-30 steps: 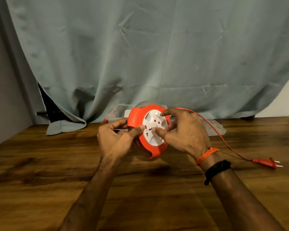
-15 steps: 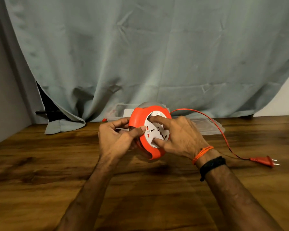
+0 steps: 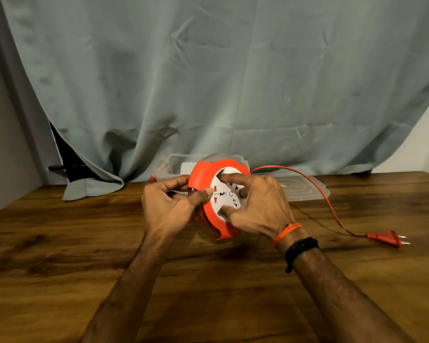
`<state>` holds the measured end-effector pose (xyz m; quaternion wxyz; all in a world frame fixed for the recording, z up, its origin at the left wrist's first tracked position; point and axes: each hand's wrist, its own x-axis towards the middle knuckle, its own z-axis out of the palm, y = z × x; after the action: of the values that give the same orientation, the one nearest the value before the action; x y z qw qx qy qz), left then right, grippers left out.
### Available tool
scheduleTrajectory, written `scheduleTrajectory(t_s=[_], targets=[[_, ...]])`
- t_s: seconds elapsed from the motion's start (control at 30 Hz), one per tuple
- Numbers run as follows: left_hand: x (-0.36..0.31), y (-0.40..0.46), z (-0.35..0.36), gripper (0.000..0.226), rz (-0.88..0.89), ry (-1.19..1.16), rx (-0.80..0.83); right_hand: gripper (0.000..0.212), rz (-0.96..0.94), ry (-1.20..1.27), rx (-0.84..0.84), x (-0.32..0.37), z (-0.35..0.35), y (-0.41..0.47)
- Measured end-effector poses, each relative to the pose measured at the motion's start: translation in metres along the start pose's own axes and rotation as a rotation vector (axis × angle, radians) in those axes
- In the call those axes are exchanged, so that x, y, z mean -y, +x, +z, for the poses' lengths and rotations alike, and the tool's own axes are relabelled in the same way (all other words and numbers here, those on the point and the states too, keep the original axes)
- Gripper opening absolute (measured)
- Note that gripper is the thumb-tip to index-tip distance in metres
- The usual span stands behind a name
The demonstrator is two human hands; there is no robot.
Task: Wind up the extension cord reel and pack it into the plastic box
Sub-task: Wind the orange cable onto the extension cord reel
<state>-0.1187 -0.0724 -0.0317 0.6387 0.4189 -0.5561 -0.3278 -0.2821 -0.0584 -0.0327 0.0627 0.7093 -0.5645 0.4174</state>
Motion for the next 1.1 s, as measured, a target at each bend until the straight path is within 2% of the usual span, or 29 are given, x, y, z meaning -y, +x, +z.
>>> scheduleTrajectory(t_s=[0.17, 0.27, 0.33, 0.43, 0.53, 0.67, 0.8, 0.87, 0.97, 1.1], targets=[[0.003, 0.001, 0.000, 0.036, 0.003, 0.022, -0.013, 0.064, 0.052, 0.028, -0.022, 0.001, 0.000, 0.000], [0.006, 0.003, 0.000, 0.035, -0.008, 0.027, -0.030, 0.061, 0.145, 0.082, -0.022, 0.007, 0.000, -0.001], [0.008, 0.002, 0.003, 0.041, 0.001, 0.026, -0.049, 0.056, 0.323, 0.182, -0.031, 0.012, 0.000, 0.002], [0.009, -0.002, 0.011, 0.053, 0.073, 0.062, -0.061, 0.047, 0.688, 0.534, 0.021, 0.015, -0.003, 0.006], [0.010, -0.005, 0.014, 0.051, 0.108, 0.093, -0.045, 0.041, 0.802, 0.719, 0.043, 0.015, -0.003, 0.006], [0.009, -0.001, 0.011, 0.054, 0.075, 0.093, -0.072, 0.057, 0.746, 0.732, 0.090, 0.012, 0.000, 0.008], [0.010, 0.004, 0.008, 0.045, -0.035, -0.002, -0.090, 0.055, 0.615, 0.608, 0.168, 0.005, -0.001, 0.013], [0.010, 0.005, 0.005, 0.043, -0.060, -0.027, -0.087, 0.051, 0.471, 0.355, 0.074, -0.002, -0.002, 0.013], [0.010, 0.007, 0.001, 0.046, -0.081, -0.030, -0.092, 0.052, 0.151, -0.082, -0.018, -0.009, -0.006, 0.012], [0.008, 0.008, -0.002, 0.047, -0.118, -0.042, -0.095, 0.062, -0.165, -0.259, 0.051, -0.008, -0.012, 0.009]])
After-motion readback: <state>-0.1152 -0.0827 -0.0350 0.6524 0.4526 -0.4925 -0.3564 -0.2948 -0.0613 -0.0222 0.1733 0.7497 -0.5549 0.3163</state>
